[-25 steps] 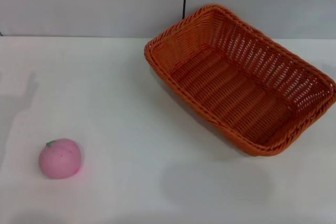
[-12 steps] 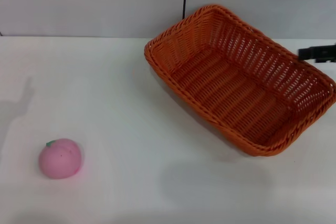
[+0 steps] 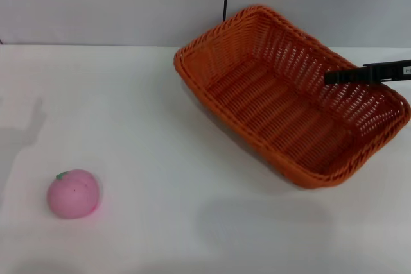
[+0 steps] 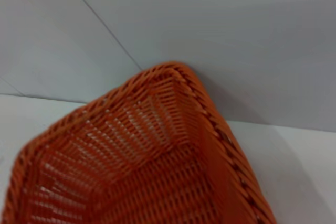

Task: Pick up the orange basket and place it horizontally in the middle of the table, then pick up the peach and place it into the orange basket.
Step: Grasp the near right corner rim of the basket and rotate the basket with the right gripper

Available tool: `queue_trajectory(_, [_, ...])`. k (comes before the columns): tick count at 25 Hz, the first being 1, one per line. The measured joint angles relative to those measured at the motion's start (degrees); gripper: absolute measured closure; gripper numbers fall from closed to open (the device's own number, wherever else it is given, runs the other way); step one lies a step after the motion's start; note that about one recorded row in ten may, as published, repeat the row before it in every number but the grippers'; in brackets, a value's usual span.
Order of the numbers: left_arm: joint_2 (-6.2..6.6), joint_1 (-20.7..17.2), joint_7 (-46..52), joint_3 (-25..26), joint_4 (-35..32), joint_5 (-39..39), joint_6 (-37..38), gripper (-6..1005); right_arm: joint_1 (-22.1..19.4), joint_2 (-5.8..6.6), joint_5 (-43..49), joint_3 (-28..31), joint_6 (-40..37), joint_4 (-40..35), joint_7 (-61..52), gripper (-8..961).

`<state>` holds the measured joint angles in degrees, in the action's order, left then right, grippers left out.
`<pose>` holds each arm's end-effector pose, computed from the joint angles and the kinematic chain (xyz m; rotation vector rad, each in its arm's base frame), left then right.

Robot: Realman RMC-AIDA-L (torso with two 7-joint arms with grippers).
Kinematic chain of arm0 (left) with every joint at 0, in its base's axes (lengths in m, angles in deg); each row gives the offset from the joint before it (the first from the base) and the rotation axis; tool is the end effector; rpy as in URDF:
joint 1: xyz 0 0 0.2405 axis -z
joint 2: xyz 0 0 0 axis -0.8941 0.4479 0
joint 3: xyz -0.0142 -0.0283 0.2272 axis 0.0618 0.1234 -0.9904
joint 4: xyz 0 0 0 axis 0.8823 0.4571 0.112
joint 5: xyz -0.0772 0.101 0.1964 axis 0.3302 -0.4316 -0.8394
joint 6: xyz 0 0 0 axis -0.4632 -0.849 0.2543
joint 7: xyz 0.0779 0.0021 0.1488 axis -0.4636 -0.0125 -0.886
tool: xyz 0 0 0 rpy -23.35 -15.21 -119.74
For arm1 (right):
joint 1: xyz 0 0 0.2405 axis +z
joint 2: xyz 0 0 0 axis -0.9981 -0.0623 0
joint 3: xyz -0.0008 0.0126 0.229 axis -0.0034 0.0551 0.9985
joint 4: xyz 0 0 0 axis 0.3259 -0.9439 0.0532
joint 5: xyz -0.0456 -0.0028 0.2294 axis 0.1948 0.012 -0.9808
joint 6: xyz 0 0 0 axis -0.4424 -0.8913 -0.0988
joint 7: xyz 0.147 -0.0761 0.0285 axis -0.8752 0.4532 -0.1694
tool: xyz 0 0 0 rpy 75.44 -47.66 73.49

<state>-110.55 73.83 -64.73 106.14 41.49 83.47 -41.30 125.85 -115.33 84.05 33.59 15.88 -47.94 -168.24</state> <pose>-0.3499 0.2473 0.0360 -1.3950 -0.5444 -1.0293 0.2712 0.4125 0.0276 -2.3802 1.3671 0.3114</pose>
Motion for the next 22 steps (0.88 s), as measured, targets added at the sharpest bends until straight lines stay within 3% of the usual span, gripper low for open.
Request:
queue_trajectory(9, [-0.09,-0.3,0.1,-0.1,0.0,0.0,-0.9,169,-0.5,-0.15,0.0,-0.8,0.8,0.1,0.2,191])
queue_trajectory(14, [-0.09,-0.3,0.1,-0.2,0.0,0.0,-1.0,169,-0.8,-0.16,0.0,-0.9,0.8,0.0,1.2,355])
queue_trajectory(18, [-0.09,-0.3,0.1,-0.2,0.0,0.0,-1.0,169,-0.9,-0.21,0.0,-0.9,0.6,-0.4,1.9,545])
queue_trajectory(21, [-0.08,-0.3,0.1,-0.2,0.0,0.0,-1.0,169,-1.2,-0.62,0.0,-0.9,-0.6,-2.2,2.3,636])
queue_trajectory(22, [-0.09,-0.3,0.1,-0.2,0.0,0.0,-1.0,169,-1.9,-1.25,0.0,-0.9,-2.0,-5.0,3.4,657])
